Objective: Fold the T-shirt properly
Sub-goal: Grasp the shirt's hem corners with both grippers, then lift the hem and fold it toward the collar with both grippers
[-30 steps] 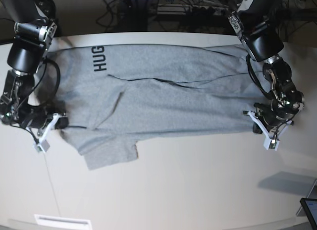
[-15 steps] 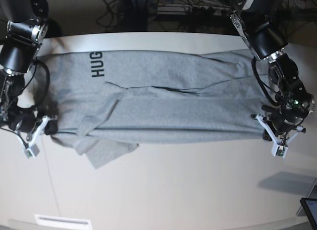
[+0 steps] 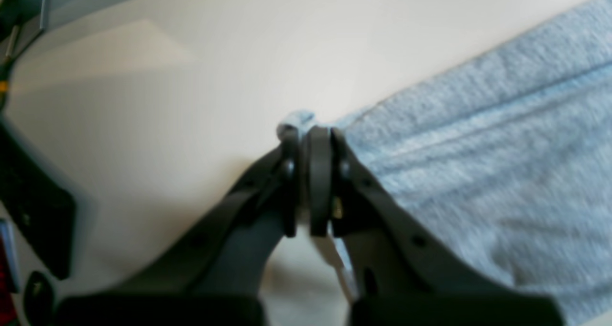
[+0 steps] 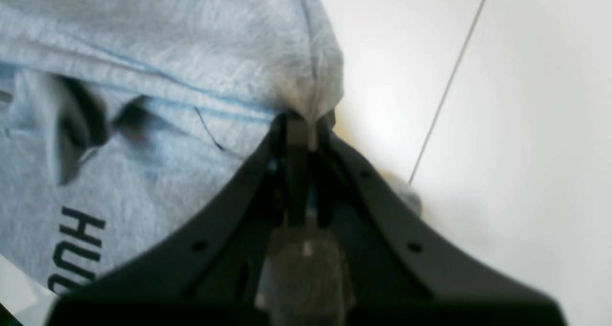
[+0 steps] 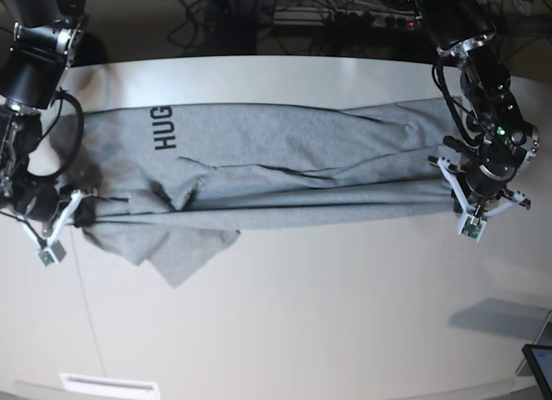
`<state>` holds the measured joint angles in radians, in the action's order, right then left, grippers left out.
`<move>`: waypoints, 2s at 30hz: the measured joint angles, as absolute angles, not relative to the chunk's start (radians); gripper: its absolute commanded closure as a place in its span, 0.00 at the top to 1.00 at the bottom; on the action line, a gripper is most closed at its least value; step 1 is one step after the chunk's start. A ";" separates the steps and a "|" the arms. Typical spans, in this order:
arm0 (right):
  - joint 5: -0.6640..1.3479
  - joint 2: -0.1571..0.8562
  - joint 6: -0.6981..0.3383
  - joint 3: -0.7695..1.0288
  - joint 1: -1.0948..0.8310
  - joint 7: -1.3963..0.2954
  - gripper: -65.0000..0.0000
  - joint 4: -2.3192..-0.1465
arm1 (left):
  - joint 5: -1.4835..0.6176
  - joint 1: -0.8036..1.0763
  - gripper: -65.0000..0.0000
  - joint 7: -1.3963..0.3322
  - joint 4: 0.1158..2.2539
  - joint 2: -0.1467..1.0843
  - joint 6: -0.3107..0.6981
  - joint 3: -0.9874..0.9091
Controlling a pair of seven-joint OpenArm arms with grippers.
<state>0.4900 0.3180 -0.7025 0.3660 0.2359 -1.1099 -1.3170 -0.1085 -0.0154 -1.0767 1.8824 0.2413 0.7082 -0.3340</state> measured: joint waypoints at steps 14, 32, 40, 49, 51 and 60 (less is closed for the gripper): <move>0.491 0.318 -0.699 0.367 0.100 -1.115 0.00 -1.465 | -0.106 0.158 0.00 -1.076 1.963 0.242 0.707 -0.332; 0.490 0.307 -0.699 0.371 0.005 -1.115 0.00 -1.575 | -0.108 0.279 0.00 -1.073 1.983 0.246 0.707 -0.326; 0.472 0.275 -0.697 0.420 -0.027 -1.149 0.00 -1.573 | -0.096 0.308 0.00 -1.077 1.979 0.271 0.706 -0.214; 0.484 0.260 -0.698 0.419 -0.038 -1.142 0.00 -1.573 | 0.091 0.311 0.00 -1.062 1.979 0.261 0.706 -0.157; 0.483 0.260 -0.699 0.419 -0.039 -1.142 0.00 -1.573 | 0.113 0.314 0.00 -1.066 1.979 0.261 0.706 -0.144; 0.482 0.260 -0.699 0.419 -0.038 -1.142 0.19 -1.573 | 0.268 0.301 0.26 -1.059 1.980 0.261 0.707 -0.080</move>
<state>0.4824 0.2596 -0.6987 0.4187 -0.0383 -1.1423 -1.5734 0.2676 0.3008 -1.0592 1.9797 0.2607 0.7071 -0.0795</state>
